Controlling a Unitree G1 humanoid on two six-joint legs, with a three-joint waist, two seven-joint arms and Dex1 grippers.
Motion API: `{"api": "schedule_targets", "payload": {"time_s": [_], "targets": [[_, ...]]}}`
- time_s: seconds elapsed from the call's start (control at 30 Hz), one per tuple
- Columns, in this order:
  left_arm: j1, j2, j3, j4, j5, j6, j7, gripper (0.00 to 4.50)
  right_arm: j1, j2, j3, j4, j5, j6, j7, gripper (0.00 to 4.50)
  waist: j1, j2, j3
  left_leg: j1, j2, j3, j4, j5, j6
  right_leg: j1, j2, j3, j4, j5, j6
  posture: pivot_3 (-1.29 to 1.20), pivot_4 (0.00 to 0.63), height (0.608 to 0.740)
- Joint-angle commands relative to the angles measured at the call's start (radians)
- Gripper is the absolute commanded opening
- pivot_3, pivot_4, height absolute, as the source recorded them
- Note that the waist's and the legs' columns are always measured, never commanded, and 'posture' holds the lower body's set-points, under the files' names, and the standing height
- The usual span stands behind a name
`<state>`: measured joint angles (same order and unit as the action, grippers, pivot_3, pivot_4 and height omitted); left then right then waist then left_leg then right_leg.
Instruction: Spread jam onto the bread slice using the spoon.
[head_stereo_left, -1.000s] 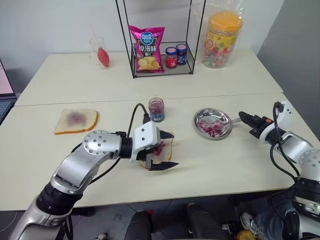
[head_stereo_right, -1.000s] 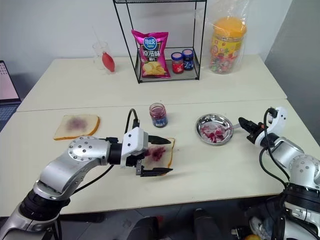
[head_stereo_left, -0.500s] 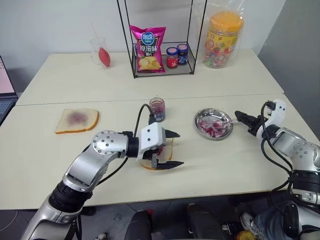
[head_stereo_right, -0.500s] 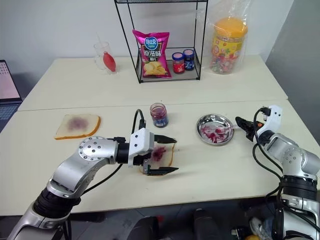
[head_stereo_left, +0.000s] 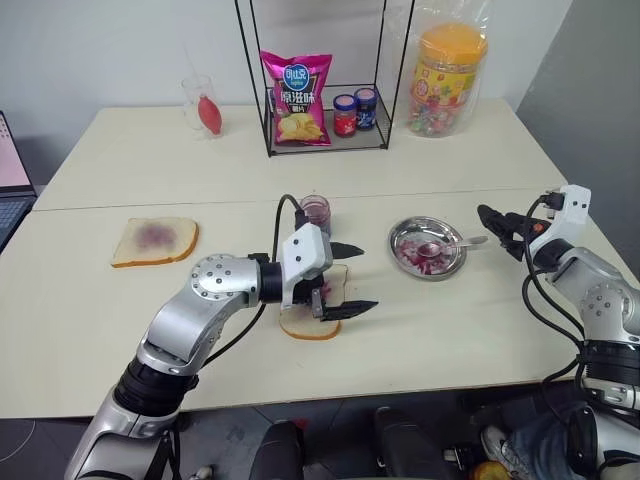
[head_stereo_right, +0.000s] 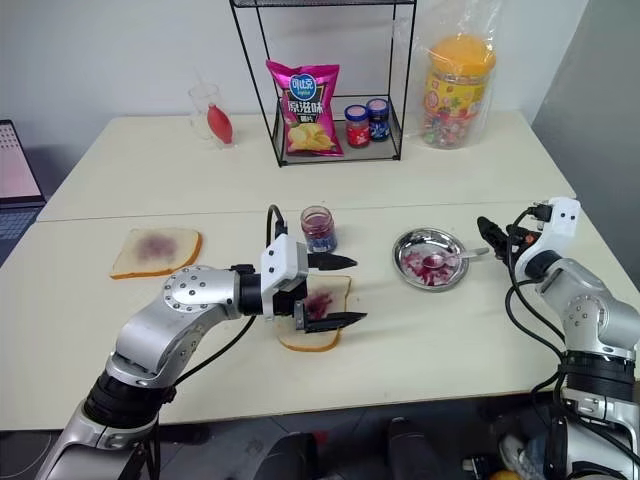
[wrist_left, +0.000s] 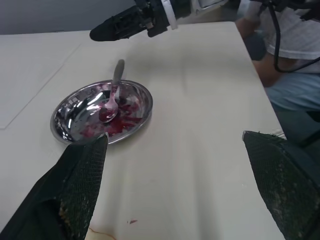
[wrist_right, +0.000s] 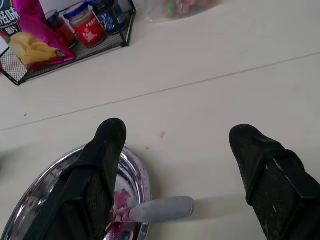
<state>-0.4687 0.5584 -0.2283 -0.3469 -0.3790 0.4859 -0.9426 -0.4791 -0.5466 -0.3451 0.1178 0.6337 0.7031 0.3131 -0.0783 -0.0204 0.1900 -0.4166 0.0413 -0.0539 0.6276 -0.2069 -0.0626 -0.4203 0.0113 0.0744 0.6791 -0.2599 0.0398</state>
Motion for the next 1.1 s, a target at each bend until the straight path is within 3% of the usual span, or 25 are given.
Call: {"api": "schedule_targets", "payload": {"time_s": [0.03,0.43,0.83,1.1], "targets": [[-0.022,-0.023,0.03,-0.016,-0.012,0.001,0.03,4.5,0.026,-0.028,-0.035,-0.094,-0.033,-0.064,0.014,3.64,0.003,0.0,0.0,0.0,0.0,0.0,0.0,0.0,0.0,0.0,0.0,0.0,0.0,0.0,0.0,0.0,0.15,0.74],[-0.017,0.02,0.081,-0.011,0.057,-0.011,0.109,4.5,0.204,-0.127,-0.054,-0.325,-0.048,-0.12,0.158,3.64,0.009,0.0,0.0,0.001,0.0,0.0,0.0,0.0,0.0,0.0,0.0,0.0,0.001,0.0,0.0,0.0,0.15,0.74],[0.092,0.089,0.291,-0.024,0.092,-0.028,0.235,4.5,0.262,-0.122,-0.052,-0.408,-0.089,-0.265,0.254,3.64,0.022,0.0,0.0,0.001,0.001,0.0,0.001,0.0,0.0,0.001,0.0,0.0,0.001,0.0,0.0,0.0,0.15,0.74],[0.255,0.153,0.442,-0.021,0.094,-0.063,0.248,4.5,0.314,-0.136,-0.037,-0.452,-0.083,-0.268,0.311,3.64,0.023,0.0,0.0,0.002,0.002,0.0,0.001,0.0,0.0,0.0,0.001,0.0,0.001,0.0,-0.001,0.0,0.15,0.74]]}}
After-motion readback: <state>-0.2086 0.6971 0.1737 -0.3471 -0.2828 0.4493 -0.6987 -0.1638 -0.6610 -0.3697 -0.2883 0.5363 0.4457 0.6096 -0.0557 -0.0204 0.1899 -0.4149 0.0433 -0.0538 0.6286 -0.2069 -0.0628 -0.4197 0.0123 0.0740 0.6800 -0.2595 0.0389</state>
